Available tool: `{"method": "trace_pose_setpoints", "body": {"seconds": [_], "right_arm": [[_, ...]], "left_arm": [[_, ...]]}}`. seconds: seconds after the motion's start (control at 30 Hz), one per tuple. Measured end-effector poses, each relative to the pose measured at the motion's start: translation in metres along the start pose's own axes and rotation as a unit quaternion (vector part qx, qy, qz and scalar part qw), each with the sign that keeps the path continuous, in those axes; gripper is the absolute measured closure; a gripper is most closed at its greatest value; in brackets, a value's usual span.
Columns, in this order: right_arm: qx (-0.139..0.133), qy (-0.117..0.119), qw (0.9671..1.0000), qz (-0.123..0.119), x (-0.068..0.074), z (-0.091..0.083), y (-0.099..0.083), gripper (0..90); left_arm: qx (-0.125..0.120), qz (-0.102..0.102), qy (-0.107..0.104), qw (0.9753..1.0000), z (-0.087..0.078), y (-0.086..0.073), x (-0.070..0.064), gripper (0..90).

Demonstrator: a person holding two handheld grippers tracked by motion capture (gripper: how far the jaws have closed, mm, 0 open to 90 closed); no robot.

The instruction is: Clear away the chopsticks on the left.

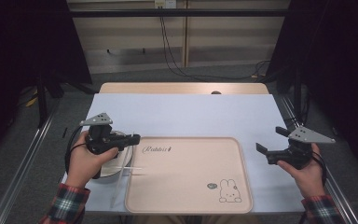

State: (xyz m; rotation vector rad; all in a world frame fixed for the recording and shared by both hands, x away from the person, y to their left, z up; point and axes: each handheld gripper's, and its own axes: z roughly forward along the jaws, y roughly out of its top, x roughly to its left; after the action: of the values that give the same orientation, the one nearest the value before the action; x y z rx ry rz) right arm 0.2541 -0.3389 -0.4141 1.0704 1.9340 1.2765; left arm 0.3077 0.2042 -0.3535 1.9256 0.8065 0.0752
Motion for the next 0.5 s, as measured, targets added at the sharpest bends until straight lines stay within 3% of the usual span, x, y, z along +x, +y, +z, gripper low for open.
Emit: {"method": "trace_pose_setpoints", "body": {"seconds": [0.03, 0.17, 0.3, 0.5], "right_arm": [[0.0, 0.0, 1.0, 0.0, 0.0, 0.0, 0.0, 1.6], [-0.002, -0.003, 1.0, 0.0, 0.0, -0.001, 0.0, 1.3], [-0.003, -0.003, 1.0, 0.002, -0.001, -0.001, 0.0, 1.3], [-0.004, -0.005, 1.0, 0.005, 0.0, -0.001, 0.0, 1.3]], "left_arm": [[-0.021, -0.005, -0.003, 0.9998, -0.002, 0.001, 0.0, 87.2], [-0.045, -0.007, -0.003, 0.999, -0.004, 0.005, -0.003, 87.2], [-0.084, -0.013, -0.005, 0.9964, -0.009, 0.014, -0.007, 87.2], [-0.103, -0.018, -0.008, 0.9945, -0.013, 0.022, -0.01, 87.1]]}}
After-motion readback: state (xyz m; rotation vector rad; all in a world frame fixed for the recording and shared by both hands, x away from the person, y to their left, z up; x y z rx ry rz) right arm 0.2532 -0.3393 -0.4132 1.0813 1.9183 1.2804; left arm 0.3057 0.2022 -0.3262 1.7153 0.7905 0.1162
